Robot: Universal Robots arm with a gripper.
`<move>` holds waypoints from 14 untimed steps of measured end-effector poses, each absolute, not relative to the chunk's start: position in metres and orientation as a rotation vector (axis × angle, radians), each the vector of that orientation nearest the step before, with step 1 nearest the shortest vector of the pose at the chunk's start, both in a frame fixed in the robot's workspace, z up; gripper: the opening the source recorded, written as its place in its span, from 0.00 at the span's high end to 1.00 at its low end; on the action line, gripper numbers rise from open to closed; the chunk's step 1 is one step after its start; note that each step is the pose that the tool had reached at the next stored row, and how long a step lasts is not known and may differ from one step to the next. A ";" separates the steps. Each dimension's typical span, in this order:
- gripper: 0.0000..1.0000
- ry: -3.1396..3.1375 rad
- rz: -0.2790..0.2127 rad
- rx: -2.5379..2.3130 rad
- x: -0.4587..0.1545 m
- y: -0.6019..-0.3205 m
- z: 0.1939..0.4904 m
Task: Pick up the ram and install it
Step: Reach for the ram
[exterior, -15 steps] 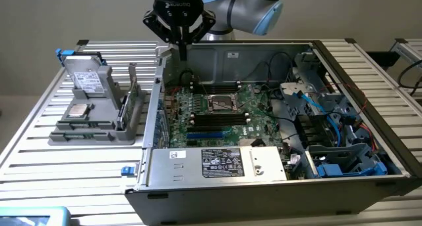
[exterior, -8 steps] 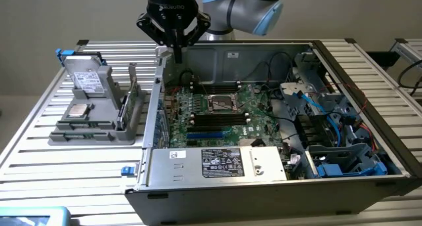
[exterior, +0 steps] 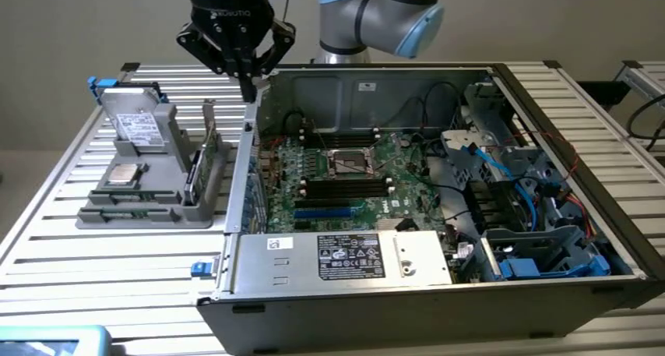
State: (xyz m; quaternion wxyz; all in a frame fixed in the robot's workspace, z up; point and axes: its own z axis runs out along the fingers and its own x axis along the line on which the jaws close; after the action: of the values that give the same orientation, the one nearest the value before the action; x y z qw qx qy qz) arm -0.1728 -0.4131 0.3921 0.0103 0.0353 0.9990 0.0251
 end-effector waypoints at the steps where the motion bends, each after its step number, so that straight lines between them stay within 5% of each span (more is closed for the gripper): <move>1: 0.89 3.118 0.077 0.110 -0.177 -0.413 0.392; 14: 0.89 3.139 0.053 0.112 -0.225 -0.415 0.381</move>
State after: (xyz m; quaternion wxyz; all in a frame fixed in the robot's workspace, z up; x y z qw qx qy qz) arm -0.2247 -0.4147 0.3809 -0.0001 0.0355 0.9992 0.0167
